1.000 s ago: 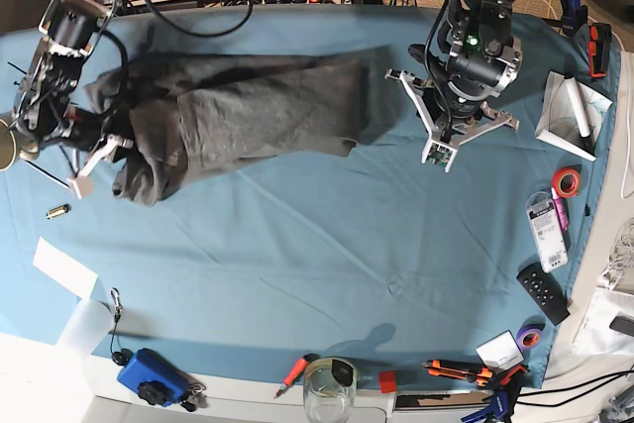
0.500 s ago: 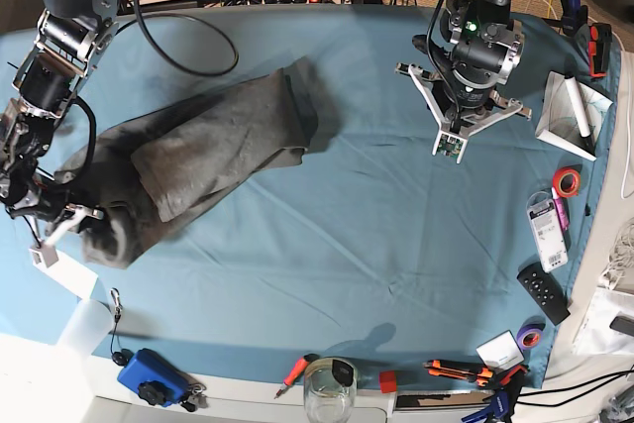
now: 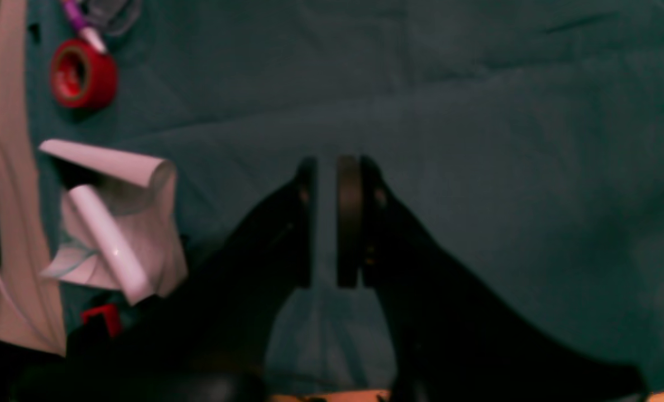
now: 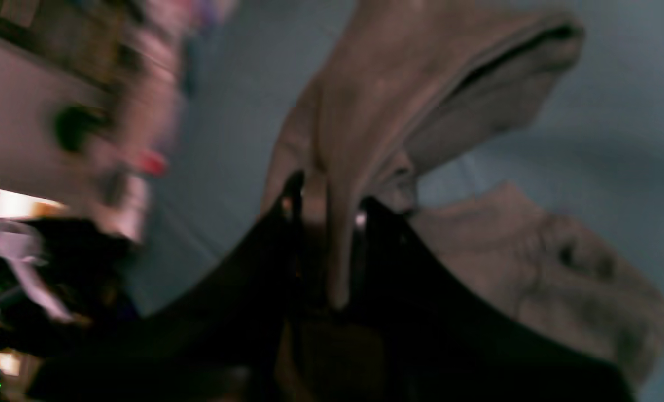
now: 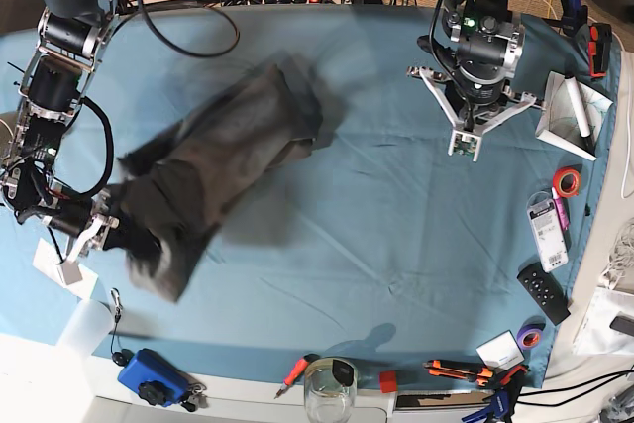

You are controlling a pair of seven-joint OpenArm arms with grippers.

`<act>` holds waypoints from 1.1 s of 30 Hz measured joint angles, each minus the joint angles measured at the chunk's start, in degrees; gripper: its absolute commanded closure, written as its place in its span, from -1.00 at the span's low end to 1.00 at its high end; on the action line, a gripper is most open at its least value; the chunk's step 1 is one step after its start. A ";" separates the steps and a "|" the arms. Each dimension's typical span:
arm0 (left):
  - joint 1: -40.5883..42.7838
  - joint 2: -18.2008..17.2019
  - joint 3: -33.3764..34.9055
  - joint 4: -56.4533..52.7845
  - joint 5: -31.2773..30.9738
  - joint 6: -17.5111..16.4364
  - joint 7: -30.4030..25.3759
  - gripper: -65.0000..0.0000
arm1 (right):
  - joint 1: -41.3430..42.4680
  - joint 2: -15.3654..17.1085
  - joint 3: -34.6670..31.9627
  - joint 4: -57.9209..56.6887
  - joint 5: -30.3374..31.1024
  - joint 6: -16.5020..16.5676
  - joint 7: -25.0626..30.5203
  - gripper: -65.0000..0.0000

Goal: Fold the T-shirt properly
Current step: 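Grasp the strip end with the right gripper and lift it, then fold the held end over the bundle with the right gripper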

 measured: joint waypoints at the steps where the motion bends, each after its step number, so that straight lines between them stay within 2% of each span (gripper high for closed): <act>1: -0.11 -0.02 -0.61 0.09 0.02 0.04 0.00 0.84 | 0.00 0.00 -0.63 0.02 0.90 0.04 0.17 1.00; 9: 1.53 -0.02 -5.77 0.09 -1.70 0.17 -1.42 0.84 | -2.40 0.02 -10.75 0.50 2.25 0.04 0.48 1.00; 15: 1.62 0.11 -7.74 0.09 -3.34 0.22 -1.27 0.84 | -7.28 0.11 -18.36 9.77 3.67 -0.02 0.33 1.00; 22: 1.62 0.13 -7.69 0.09 -4.33 0.20 -1.49 0.84 | -13.70 0.15 -19.19 23.63 4.00 0.02 0.33 1.00; 31: 1.62 0.13 -7.72 0.09 -4.33 0.20 -2.45 0.84 | -15.41 0.15 -19.19 24.28 3.63 0.04 0.35 1.00; 33: 1.64 0.13 -7.72 0.09 -4.33 0.20 -2.47 0.84 | -15.43 0.17 -19.19 24.28 3.61 0.04 0.33 0.77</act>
